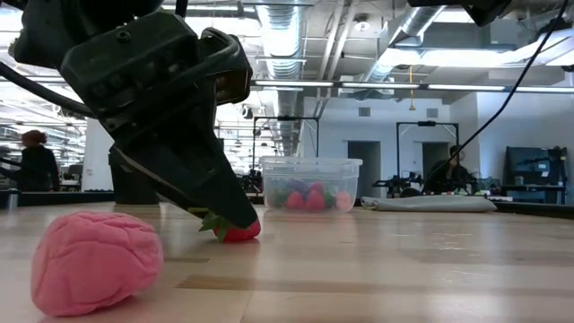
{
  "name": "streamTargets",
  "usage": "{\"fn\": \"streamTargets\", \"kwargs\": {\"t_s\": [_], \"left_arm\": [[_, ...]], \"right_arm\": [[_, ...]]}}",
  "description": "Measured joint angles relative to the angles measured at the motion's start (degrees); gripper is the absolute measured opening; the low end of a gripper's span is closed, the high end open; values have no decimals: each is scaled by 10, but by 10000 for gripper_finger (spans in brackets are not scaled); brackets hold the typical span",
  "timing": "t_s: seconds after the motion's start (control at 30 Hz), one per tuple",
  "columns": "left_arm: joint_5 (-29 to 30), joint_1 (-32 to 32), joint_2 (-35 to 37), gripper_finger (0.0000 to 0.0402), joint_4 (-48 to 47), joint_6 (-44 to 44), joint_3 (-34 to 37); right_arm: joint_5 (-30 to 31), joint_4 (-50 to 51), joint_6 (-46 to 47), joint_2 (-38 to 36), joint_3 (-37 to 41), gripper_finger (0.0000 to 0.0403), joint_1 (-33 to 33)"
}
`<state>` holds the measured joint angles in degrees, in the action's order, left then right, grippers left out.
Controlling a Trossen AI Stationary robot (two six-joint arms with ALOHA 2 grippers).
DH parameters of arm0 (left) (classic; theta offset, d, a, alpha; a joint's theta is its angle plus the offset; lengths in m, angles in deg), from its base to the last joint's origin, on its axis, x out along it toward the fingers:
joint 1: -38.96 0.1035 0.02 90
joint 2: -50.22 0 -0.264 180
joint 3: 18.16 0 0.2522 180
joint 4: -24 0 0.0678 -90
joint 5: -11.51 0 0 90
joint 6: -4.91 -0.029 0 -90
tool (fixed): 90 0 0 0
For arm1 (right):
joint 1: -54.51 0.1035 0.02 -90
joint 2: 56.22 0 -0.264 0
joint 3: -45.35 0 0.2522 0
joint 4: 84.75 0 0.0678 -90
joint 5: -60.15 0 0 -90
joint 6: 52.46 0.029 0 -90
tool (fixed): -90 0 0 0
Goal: Pick and placing Produce into tupperware
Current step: Put the strawberry into the container
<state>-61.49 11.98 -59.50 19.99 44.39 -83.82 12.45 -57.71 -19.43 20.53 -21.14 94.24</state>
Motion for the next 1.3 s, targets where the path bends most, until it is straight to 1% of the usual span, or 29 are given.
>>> {"fn": "streamTargets", "kwargs": {"t_s": [0.23,0.4,0.67,0.87,1.0,1.1,1.3], "left_arm": [[11,1,0,157,-11,-2,0],[13,1,0,132,-11,-2,1],[16,1,-1,142,-1,-2,2],[21,2,4,138,24,-15,4],[46,6,23,139,30,-28,4],[54,13,41,139,32,-41,4],[93,38,96,139,34,-90,3]], "right_arm": [[2,0,0,0,0,204,0],[2,0,0,0,0,204,0],[2,0,1,0,0,204,0],[2,0,6,0,0,204,0],[2,0,6,0,0,204,0],[2,-1,6,0,0,204,0],[2,-1,6,0,0,205,0]]}}
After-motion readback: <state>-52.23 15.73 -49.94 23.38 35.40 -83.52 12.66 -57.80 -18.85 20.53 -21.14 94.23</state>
